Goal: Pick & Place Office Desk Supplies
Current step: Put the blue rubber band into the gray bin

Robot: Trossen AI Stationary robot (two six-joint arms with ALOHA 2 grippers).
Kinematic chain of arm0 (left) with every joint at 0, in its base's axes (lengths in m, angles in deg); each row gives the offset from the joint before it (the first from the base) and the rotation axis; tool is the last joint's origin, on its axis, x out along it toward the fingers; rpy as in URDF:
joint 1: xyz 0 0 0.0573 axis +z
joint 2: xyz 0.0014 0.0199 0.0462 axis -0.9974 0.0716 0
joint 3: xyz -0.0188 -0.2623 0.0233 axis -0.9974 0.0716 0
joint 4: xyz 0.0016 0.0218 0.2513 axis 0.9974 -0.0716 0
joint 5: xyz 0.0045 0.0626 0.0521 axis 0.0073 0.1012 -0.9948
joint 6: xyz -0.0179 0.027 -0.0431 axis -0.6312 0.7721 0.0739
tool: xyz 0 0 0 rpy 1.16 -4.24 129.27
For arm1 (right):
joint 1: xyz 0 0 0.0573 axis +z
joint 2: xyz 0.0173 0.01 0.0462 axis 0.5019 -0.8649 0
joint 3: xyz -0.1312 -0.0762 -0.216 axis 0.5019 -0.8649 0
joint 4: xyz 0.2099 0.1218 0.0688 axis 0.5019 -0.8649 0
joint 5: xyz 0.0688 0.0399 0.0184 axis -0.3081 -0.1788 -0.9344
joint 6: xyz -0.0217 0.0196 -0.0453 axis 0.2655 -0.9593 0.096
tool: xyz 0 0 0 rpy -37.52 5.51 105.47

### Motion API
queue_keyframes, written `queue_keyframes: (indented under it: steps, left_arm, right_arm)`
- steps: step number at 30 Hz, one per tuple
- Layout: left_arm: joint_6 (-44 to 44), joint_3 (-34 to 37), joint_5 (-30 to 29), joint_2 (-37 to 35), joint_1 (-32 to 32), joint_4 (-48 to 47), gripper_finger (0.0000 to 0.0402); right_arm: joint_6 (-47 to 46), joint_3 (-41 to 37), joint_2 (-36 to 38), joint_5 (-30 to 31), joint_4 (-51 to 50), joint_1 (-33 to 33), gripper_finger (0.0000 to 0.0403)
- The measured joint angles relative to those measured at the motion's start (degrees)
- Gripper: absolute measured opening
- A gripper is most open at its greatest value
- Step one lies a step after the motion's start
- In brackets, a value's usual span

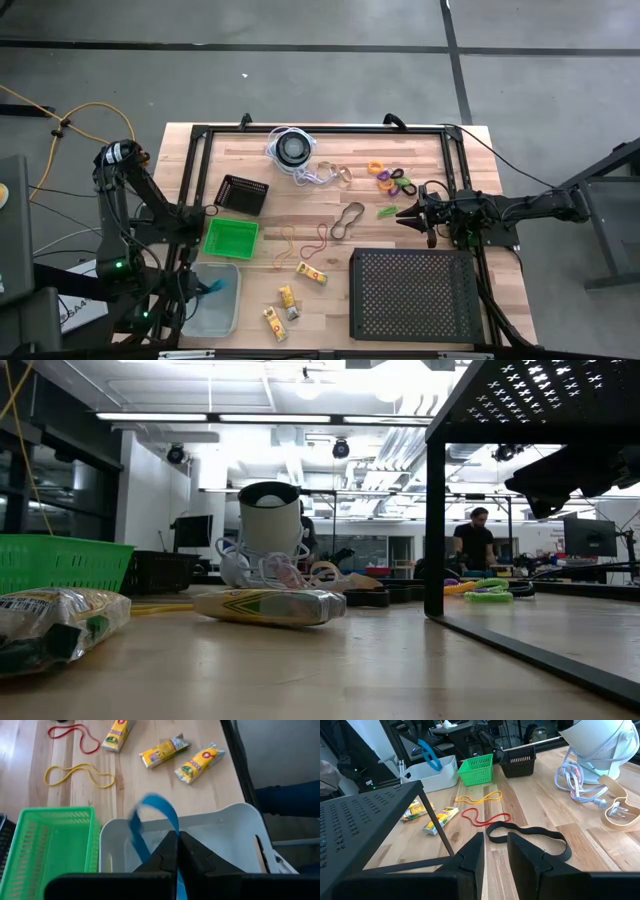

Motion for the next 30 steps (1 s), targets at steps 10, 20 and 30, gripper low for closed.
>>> queue_keyframes:
  steps: [10,20,30]
  left_arm:
    - [-8.1,0.0,2.6,3.9,0.3,-2.3,0.0001]
    - [-15.3,0.1,8.5,12.4,2.0,-2.2,0.0001]
    - [-13.7,0.1,8.6,12.5,2.0,-2.1,0.0001]
  right_arm:
    - [0.0,0.0,0.0,0.0,0.0,0.0,0.0073]
    - [0.0,0.0,0.0,0.0,0.0,0.0,0.0073]
    - [0.0,0.0,0.0,0.0,0.0,0.0,0.0073]
